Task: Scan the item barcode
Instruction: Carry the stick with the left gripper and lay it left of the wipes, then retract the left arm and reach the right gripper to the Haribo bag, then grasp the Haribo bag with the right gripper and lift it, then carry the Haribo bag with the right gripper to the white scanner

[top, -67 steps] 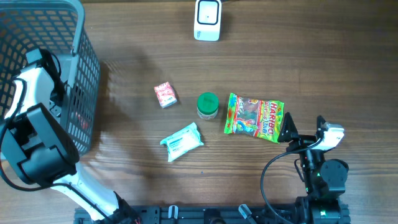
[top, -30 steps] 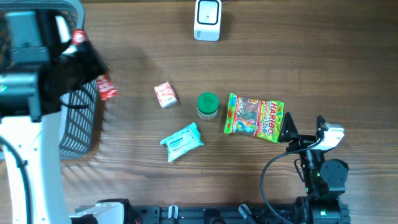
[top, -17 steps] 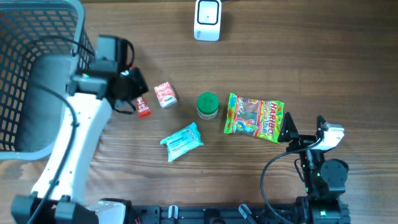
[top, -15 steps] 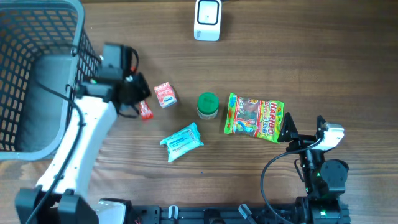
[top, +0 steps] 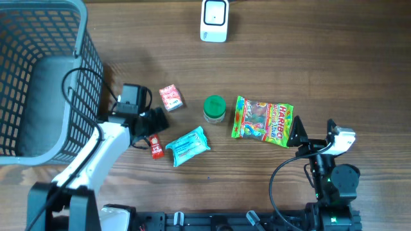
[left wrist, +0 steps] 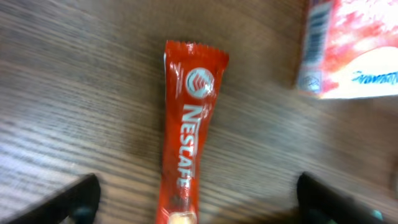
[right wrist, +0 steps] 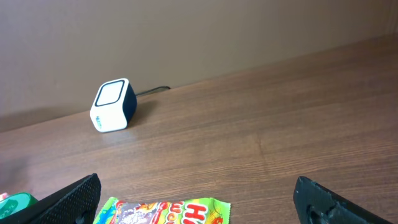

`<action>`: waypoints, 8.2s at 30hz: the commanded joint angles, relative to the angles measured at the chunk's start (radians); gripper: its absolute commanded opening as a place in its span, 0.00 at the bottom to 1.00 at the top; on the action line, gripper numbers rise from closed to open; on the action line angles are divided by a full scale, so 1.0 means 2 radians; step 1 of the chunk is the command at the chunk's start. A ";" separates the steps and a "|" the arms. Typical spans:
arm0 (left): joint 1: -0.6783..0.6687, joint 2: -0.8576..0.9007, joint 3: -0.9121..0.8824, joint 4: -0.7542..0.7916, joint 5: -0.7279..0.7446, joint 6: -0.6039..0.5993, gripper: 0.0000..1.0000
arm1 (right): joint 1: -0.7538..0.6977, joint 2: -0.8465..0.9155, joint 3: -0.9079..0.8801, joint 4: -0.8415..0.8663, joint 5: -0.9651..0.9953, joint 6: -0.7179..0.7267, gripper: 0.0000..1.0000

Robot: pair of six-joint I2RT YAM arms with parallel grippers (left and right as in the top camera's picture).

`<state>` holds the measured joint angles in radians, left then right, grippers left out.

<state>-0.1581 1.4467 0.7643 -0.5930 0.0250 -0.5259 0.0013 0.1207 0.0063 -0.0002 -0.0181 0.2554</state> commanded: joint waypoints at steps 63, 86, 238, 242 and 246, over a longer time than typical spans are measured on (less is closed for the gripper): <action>0.105 -0.537 0.277 0.108 -0.144 0.363 1.00 | 0.003 0.161 0.251 -0.257 -0.340 0.284 0.99; 0.201 -0.586 0.261 0.109 -0.046 0.255 1.00 | 0.040 0.722 0.533 -0.538 -0.087 0.170 1.00; 0.192 -0.710 -0.379 0.339 0.165 0.143 1.00 | 0.220 1.017 0.887 -0.021 0.303 -0.407 0.04; 0.192 -0.710 -0.379 0.351 0.165 0.143 1.00 | 0.221 1.026 0.887 -0.004 0.314 -0.419 0.05; 0.192 -0.710 -0.379 0.353 0.165 0.143 1.00 | 0.222 1.037 0.887 0.007 0.310 -0.429 0.04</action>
<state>0.2291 0.0277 0.0082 0.1158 0.3428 -0.2390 0.4435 2.1612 1.7405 -0.0055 0.5697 -0.5644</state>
